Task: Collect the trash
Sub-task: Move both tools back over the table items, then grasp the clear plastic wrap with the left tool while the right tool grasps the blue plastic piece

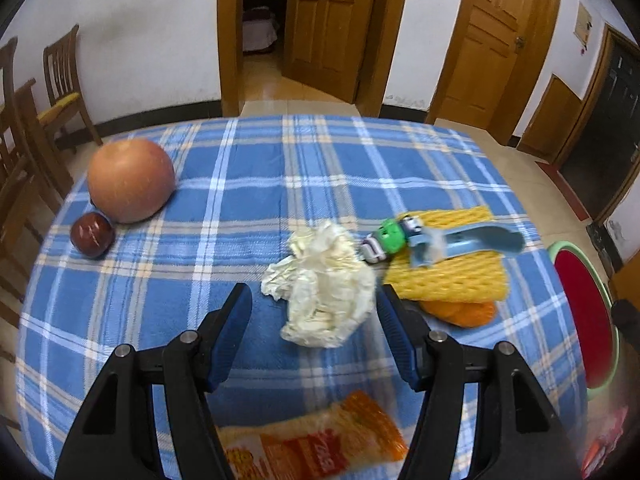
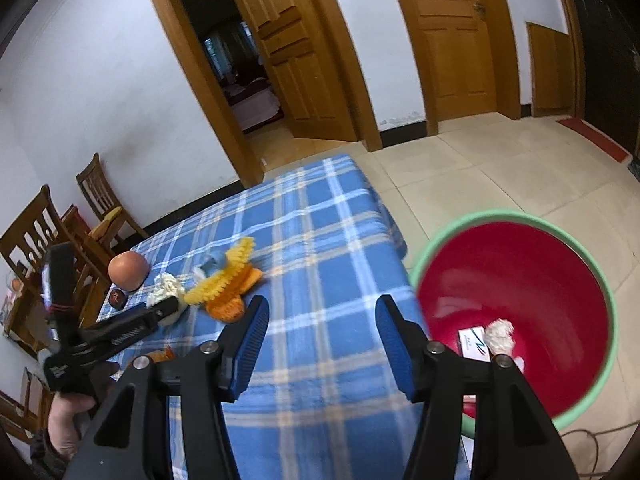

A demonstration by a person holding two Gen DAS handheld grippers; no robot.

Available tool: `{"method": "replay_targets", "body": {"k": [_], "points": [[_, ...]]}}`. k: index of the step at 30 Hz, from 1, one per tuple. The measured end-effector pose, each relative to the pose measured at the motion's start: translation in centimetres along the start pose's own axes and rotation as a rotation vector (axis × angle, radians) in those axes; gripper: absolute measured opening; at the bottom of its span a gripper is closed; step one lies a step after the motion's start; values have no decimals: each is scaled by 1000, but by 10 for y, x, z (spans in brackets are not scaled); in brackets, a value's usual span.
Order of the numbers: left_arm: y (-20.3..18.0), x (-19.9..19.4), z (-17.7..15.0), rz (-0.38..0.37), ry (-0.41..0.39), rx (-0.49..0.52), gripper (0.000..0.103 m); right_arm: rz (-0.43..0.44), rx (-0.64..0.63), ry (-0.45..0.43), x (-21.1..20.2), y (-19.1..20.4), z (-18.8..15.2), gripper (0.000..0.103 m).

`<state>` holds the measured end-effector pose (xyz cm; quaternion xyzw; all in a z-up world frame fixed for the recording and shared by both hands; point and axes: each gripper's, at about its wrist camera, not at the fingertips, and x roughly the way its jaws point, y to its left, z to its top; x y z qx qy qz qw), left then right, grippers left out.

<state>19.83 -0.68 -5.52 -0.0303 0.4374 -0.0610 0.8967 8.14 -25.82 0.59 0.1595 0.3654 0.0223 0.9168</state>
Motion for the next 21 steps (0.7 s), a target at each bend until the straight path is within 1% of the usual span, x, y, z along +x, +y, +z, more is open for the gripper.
{"method": "replay_targets", "body": {"k": [3,6,7,9,11,12,18,19,21], "points": [[8,6,-2,-36,4,-29,65,12,-29,1,9,16,6,59],[10,7,-3,-49,-2,-29,64,26,-55,5,19,32,11,59],[11,7,-3,-54,-3,-30,59,30,-60,7,22,35,12,59],[12,6,-4,-77,-4,-33,54,39,-74,13,30,44,16,59],[12,5,-4,-93,-7,-36,37,50,-89,16,37,53,18,59],[12,6,-3,-108,0,-43,32,52,-96,17,39,56,19,59],[22,2,-5,-134,-10,-84,31,69,-142,35,62,77,23,59],[24,1,-5,-136,-12,-94,31,71,-154,37,67,81,24,58],[32,-2,-6,-139,-15,-111,31,67,-164,42,75,85,25,52]]}}
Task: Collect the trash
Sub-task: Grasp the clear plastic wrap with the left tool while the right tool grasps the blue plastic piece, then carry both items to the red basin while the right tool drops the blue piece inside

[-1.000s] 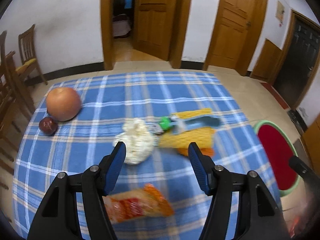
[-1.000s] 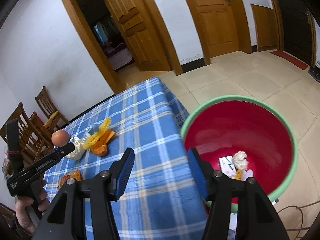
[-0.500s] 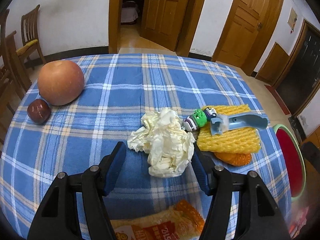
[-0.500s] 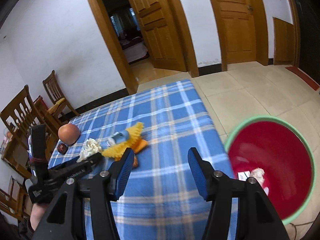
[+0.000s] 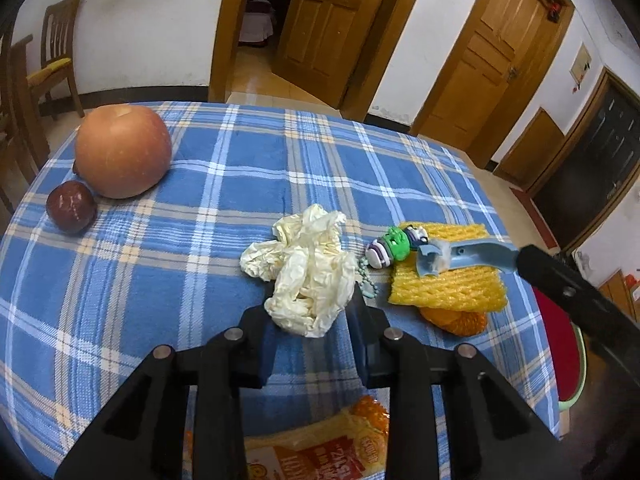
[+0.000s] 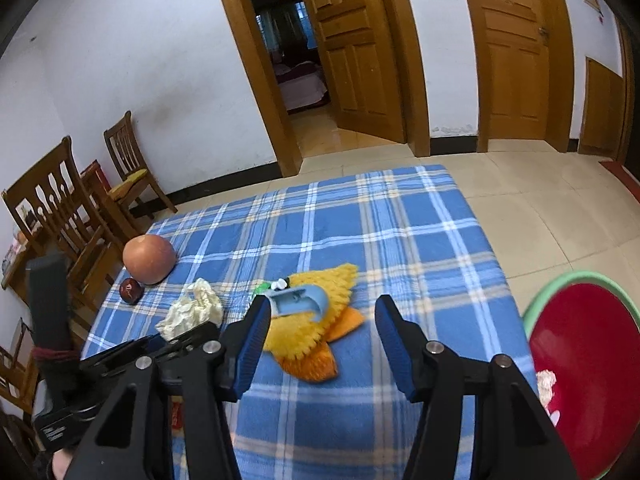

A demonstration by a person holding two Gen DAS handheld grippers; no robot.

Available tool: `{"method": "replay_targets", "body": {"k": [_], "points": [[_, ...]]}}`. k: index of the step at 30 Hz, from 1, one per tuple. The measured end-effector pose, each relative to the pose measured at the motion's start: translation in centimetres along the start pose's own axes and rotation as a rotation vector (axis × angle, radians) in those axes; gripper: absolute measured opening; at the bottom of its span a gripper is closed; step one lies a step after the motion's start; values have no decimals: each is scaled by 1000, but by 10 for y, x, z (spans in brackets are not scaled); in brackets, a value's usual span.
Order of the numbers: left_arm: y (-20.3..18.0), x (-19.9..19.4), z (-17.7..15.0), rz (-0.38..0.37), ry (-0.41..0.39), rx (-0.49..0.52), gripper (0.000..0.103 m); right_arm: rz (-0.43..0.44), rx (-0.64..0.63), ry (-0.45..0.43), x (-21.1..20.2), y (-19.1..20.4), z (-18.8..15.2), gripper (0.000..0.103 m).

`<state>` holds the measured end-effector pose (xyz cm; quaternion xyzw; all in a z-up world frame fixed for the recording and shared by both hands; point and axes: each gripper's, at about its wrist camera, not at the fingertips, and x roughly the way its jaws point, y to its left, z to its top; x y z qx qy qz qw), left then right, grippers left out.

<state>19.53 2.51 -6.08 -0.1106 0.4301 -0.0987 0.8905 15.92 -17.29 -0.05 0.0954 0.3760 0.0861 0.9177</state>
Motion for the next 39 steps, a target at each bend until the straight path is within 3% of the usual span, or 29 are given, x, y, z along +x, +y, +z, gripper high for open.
{"method": "replay_targets", "body": {"k": [9,24,39], "points": [[8,-10,-2,-6,-18,-32,31,10,-34,44,26,5,5,18],[3,-16,0,-5,-31,-20,31,41,17,-54,-19,-8,6,17],[-32,-41,-4,-63,-58,53,31,-43,151,-131,-86,-70,-19,18]]}}
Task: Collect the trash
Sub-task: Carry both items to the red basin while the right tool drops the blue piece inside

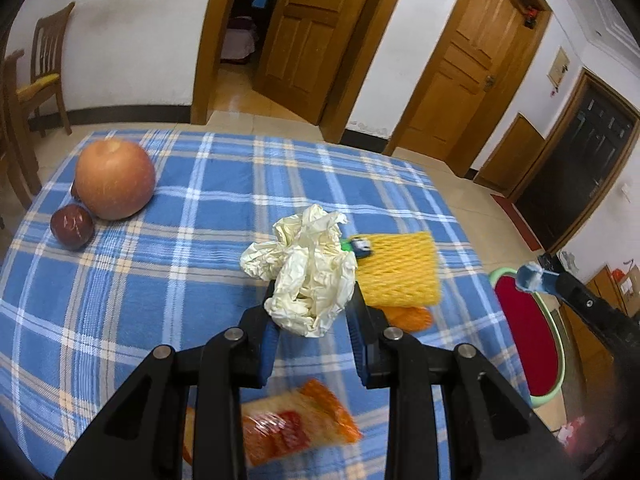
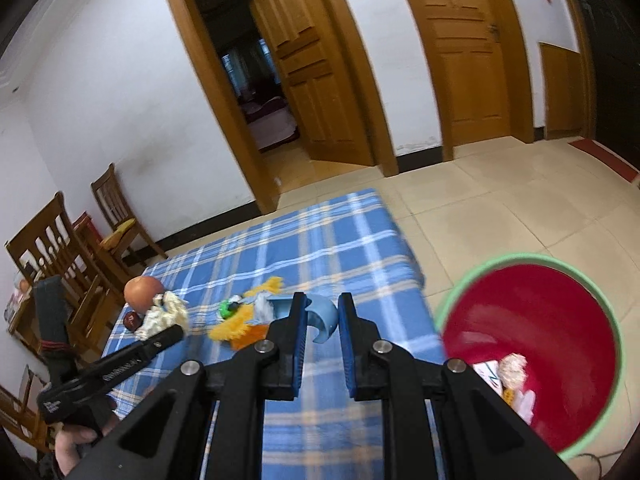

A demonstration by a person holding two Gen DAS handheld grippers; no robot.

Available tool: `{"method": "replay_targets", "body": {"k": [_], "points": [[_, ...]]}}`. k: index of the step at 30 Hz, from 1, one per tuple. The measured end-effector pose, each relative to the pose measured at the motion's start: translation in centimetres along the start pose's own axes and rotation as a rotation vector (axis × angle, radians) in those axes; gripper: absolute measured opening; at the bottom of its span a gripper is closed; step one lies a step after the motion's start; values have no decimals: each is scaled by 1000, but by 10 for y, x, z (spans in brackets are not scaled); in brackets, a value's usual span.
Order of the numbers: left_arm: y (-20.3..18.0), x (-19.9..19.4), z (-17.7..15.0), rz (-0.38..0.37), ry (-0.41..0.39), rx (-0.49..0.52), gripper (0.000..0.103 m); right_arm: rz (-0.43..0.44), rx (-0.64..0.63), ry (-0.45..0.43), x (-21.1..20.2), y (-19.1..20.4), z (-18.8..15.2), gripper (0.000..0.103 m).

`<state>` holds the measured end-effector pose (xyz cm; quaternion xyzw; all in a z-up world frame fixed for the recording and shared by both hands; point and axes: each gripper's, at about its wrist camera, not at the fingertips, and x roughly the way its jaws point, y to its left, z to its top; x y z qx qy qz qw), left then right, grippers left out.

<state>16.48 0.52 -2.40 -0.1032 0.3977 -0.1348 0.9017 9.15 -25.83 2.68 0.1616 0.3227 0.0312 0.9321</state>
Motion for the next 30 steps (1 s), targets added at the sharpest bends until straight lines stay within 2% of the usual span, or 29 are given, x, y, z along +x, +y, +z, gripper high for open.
{"method": "replay_targets", "body": {"k": [9,18,27,30], "points": [[-48,-18,-7,-69,-2,72,31,-100,107,-18,-32,-64,-14,18],[-101,-13,-18,-134,43,146,31,-228,171,-9,-50,-116,-42,18],[-148,-2,-38,-181,96,219,31,-282,225,10,-56,-153,-56,19],[-160,3,-43,-190,111,237,31,-280,232,17,-58,-161,-60,28]]}}
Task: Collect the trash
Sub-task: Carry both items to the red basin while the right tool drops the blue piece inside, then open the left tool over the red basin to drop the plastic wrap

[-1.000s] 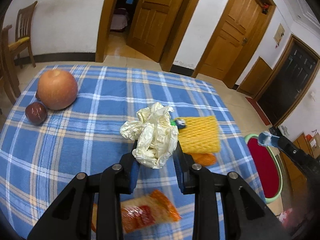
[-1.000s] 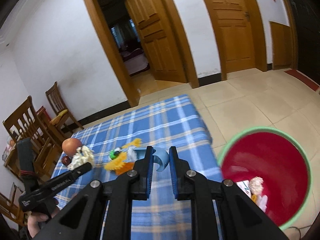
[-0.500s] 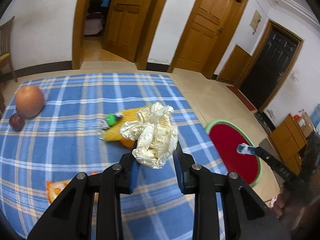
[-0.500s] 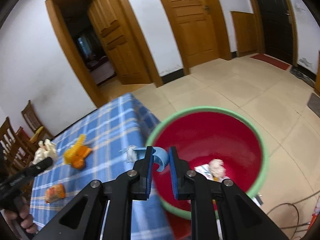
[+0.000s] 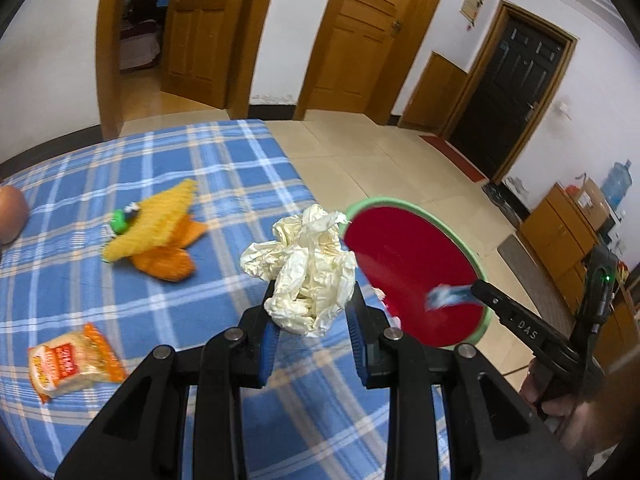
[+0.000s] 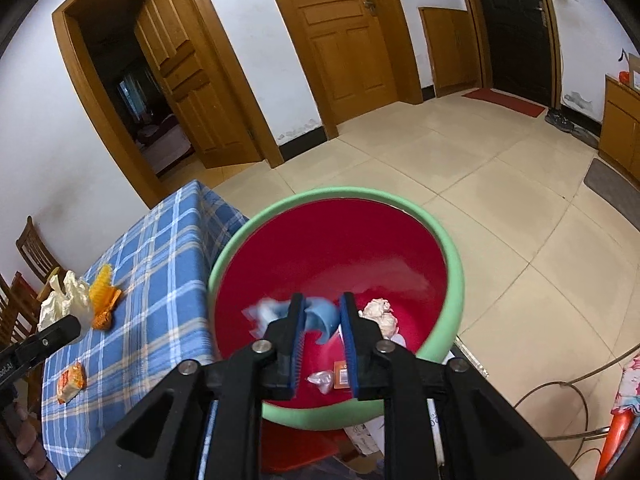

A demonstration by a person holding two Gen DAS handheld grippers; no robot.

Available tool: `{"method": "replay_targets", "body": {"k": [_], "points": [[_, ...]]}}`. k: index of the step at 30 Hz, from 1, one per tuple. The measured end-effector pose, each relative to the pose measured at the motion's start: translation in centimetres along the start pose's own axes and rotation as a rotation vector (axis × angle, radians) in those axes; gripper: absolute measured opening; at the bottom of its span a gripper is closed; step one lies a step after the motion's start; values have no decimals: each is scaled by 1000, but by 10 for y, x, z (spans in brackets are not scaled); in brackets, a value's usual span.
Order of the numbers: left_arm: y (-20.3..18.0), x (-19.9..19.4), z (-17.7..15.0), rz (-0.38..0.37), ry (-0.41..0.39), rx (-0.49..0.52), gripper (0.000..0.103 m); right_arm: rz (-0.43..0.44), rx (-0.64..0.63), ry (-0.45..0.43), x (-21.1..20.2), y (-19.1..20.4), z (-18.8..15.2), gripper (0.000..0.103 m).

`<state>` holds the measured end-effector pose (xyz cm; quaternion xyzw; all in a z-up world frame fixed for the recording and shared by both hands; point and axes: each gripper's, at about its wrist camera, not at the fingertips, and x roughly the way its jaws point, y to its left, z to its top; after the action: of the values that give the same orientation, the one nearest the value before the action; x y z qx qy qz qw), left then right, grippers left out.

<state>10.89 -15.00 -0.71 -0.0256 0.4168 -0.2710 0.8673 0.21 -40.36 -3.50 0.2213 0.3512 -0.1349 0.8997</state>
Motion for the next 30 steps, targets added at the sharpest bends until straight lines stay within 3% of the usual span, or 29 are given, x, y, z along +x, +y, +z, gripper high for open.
{"method": "replay_targets", "body": {"k": [1,14,27,30], "points": [[-5,3,-1,-4,7,6,31,4,3,2,0,-3,0,33],[-54,44,-9,-61,74,77,31,-9,17,-32,-19,-27,-2,40],[-96,90,-8,-106,106,177,31,-42,79,-40,-32,-59,-8,42],[-100,94,-7,-104,107,180,39,-45,88,-50,-35,-63,-7,44]]}}
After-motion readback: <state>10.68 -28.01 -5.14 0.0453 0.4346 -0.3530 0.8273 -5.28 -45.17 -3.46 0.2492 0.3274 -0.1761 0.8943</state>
